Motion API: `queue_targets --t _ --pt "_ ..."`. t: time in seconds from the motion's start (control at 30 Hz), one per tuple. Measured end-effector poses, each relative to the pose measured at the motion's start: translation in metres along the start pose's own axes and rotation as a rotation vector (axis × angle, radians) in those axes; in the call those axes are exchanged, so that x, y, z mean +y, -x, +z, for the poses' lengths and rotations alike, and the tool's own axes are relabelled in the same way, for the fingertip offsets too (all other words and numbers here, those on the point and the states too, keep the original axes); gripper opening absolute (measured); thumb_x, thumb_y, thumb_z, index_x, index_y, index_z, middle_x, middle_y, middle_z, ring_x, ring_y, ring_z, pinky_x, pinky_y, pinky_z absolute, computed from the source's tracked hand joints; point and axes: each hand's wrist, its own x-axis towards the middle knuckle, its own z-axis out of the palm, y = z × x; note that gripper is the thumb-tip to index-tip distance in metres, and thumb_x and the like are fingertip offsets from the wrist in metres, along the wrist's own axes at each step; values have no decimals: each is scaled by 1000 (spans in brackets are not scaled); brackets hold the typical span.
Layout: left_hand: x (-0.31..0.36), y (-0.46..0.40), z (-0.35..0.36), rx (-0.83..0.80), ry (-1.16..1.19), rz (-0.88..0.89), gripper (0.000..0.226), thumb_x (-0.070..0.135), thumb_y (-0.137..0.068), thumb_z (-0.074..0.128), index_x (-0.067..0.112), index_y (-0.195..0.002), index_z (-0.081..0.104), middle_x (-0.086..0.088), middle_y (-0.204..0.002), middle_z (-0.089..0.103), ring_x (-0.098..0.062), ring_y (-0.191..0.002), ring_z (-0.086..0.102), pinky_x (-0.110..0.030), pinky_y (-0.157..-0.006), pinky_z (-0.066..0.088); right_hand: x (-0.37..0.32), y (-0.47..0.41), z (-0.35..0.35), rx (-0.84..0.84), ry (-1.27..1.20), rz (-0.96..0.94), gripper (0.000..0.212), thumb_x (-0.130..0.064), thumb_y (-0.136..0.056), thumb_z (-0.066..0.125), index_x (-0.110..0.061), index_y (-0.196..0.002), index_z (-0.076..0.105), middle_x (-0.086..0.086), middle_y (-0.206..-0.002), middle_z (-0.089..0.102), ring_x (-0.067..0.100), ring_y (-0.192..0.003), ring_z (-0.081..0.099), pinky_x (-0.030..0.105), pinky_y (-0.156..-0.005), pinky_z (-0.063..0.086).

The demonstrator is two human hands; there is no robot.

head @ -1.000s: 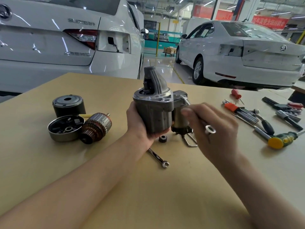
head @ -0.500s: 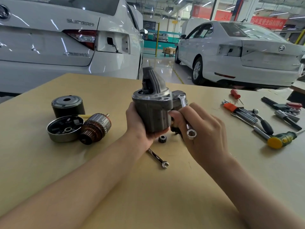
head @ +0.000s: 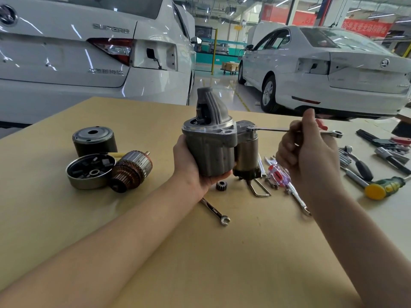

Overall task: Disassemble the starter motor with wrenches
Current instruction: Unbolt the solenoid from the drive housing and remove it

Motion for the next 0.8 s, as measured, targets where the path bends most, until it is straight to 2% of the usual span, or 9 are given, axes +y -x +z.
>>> queue_targets --t 0.1,0.17,0.3,0.43,0.6,0.7,0.8 --pt "-1 0 0 -32 5 -2 52 49 -94 37 15 -77 72 -11 -69 73 -27 -52 69 -30 -44 53 -2 -9 -7 26 -239 262 34 -36 -100 45 -14 -73 44 -4 -45 39 6 -32 31 17 -31 29" --pt "-1 -1 0 -47 1 -1 55 48 -94 37 15 -69 74 -10 -69 73 -26 -52 69 -31 -44 53 -1 -11 -8 12 -292 309 31 -32 -100 44 -14 -75 41 -4 -46 40 5 -34 34 16 -33 33" --pt "-2 -1 1 -75 4 -4 59 44 -95 36 15 -61 75 -10 -68 72 -25 -51 68 -30 -44 53 0 -13 -11 -55 -179 195 20 -11 -101 42 -9 -81 45 -1 -53 47 8 -42 45 20 -42 43" --pt "-1 -3 0 -87 -1 -9 62 45 -95 34 18 -57 76 -9 -69 73 -24 -52 68 -32 -48 56 -1 -10 -12 -62 63 88 21 -13 -101 46 -9 -82 51 -1 -58 54 11 -48 49 23 -48 45" --pt "1 -4 -1 -124 -20 -30 61 44 -94 34 18 -59 77 -7 -71 73 -23 -57 69 -33 -58 56 -5 -9 -10 -40 89 129 20 -8 -100 46 -5 -82 53 -1 -54 55 10 -47 46 22 -46 44" --pt "0 -3 0 -153 -6 -40 58 41 -94 35 18 -66 79 -8 -82 75 -25 -68 73 -47 -70 57 -6 -9 -10 -22 109 124 15 -7 -100 45 -5 -88 54 -2 -52 55 10 -45 46 22 -44 43" --pt "0 -3 0 -163 9 -53 57 41 -94 35 18 -66 79 -8 -82 76 -25 -68 73 -51 -70 56 -6 -11 -12 -36 112 93 11 -8 -99 46 -5 -96 56 -2 -54 55 9 -46 45 22 -45 42"
